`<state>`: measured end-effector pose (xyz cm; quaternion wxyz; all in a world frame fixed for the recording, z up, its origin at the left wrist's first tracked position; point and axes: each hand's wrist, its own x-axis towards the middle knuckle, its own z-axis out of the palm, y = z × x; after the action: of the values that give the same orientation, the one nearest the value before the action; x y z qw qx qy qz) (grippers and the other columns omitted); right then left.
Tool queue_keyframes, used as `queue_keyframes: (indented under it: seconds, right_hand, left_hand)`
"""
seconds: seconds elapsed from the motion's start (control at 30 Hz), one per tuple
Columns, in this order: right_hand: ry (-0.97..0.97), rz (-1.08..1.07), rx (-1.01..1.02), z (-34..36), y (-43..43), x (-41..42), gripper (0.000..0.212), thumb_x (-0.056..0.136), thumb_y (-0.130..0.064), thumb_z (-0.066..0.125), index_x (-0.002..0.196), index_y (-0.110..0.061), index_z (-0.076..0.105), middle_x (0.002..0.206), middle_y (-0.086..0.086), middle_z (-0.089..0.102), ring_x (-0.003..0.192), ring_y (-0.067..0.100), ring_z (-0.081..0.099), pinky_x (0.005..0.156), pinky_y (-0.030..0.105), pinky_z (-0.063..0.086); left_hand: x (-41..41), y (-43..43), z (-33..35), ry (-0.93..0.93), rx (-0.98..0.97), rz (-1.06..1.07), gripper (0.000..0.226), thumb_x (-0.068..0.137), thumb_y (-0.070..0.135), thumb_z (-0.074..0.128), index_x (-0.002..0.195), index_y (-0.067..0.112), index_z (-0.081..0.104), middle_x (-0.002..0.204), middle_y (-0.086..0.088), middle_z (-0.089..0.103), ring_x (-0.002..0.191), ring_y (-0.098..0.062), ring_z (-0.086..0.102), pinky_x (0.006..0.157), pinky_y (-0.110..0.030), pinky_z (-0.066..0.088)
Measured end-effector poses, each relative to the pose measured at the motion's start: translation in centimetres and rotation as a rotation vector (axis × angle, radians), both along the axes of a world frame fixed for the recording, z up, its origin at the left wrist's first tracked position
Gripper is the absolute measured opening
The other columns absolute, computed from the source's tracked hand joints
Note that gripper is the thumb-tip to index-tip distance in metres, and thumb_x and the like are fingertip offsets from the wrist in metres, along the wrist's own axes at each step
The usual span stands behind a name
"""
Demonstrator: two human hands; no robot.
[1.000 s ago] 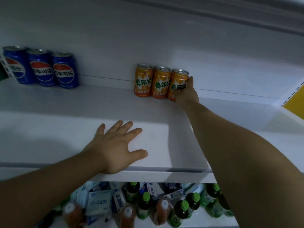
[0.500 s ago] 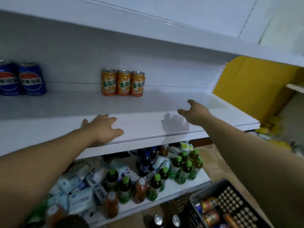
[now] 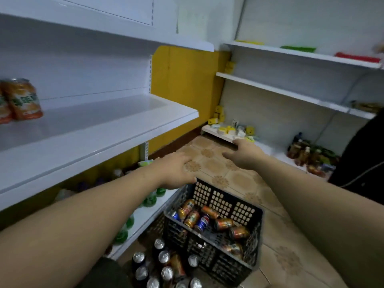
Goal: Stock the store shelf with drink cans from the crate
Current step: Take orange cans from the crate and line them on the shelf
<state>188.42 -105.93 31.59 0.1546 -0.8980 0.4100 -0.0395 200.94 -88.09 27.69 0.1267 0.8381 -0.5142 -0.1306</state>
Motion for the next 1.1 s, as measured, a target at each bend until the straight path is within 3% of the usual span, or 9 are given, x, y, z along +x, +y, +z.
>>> queue_keyframes:
  seconds: [0.2,0.33,0.5,0.6,0.73,0.83,0.97,1.1]
  right_hand:
    - [0.082,-0.206,0.080,-4.3,-4.3,-7.3,0.075,0.090,-0.054,0.056,0.150,-0.018,0.030,0.152,0.006,0.038,0.136,0.027,0.040,0.106,0.038,0.037]
    - [0.140,-0.266,0.165,-9.4,-8.1,-9.6,0.076,0.091,-0.055,0.054,0.150,-0.015,0.029,0.153,0.008,0.036,0.137,0.027,0.038,0.105,0.034,0.036]
    - [0.196,-0.325,0.319,-17.0,-12.8,-10.2,0.063,0.093,-0.049,0.055,0.144,-0.015,0.038,0.145,0.009,0.046,0.129,0.028,0.046,0.097,0.033,0.040]
    - [0.189,-0.315,0.429,-22.1,-15.8,-9.5,0.054,0.093,-0.042,0.058,0.139,-0.016,0.044,0.135,0.006,0.054,0.120,0.026,0.052,0.086,0.029,0.040]
    - [0.249,-0.295,0.509,-29.7,-19.3,-7.8,0.057,0.093,-0.047,0.055,0.139,-0.016,0.043,0.135,0.009,0.054,0.120,0.028,0.052,0.089,0.030,0.041]
    - [0.278,-0.270,0.570,-36.2,-21.1,-7.0,0.056,0.092,-0.048,0.056,0.139,-0.019,0.043,0.130,0.009,0.057,0.114,0.027,0.055,0.084,0.031,0.043]
    - [0.339,-0.275,0.670,-44.5,-22.4,-6.6,0.053,0.093,-0.041,0.056,0.139,-0.018,0.044,0.129,0.010,0.057,0.112,0.027,0.056,0.095,0.036,0.046]
    - [0.447,-0.288,0.766,-50.9,-23.0,-6.1,0.063,0.092,-0.041,0.060,0.143,-0.013,0.036,0.138,0.012,0.049,0.120,0.029,0.051,0.092,0.033,0.043]
  left_hand:
    - [-3.3,-7.0,-4.9,0.122,0.099,-0.190,0.079,0.081,0.056,0.059,0.148,0.027,0.029,0.155,0.000,0.030,0.139,-0.021,0.032,0.112,-0.042,0.032]
    - [-4.7,-11.9,-9.4,0.152,0.194,-0.254,0.078,0.086,0.051,0.058,0.150,0.022,0.025,0.158,-0.002,0.021,0.144,-0.022,0.022,0.115,-0.039,0.026]
    - [-4.6,-17.7,-16.5,0.236,0.317,-0.298,0.074,0.082,0.053,0.062,0.145,0.023,0.036,0.146,-0.002,0.037,0.132,-0.024,0.039,0.108,-0.040,0.037]
    - [-3.9,-20.9,-21.2,0.251,0.398,-0.293,0.074,0.085,0.052,0.059,0.147,0.022,0.031,0.153,-0.004,0.030,0.138,-0.025,0.032,0.110,-0.041,0.033]
    - [-2.8,-24.4,-28.3,0.357,0.485,-0.256,0.071,0.086,0.047,0.061,0.146,0.021,0.034,0.152,-0.004,0.032,0.134,-0.025,0.037,0.107,-0.035,0.036]
    - [-1.9,-26.3,-34.4,0.421,0.570,-0.226,0.078,0.079,0.056,0.062,0.146,0.027,0.034,0.154,0.000,0.031,0.134,-0.024,0.038,0.108,-0.040,0.038]
    - [-1.6,-27.9,-41.5,0.455,0.664,-0.228,0.082,0.085,0.049,0.062,0.151,0.021,0.021,0.158,-0.003,0.021,0.139,-0.026,0.031,0.111,-0.041,0.034]
    - [-1.2,-28.8,-47.0,0.489,0.721,-0.245,0.083,0.086,0.048,0.062,0.152,0.021,0.019,0.160,-0.001,0.014,0.143,-0.025,0.023,0.113,-0.039,0.029]
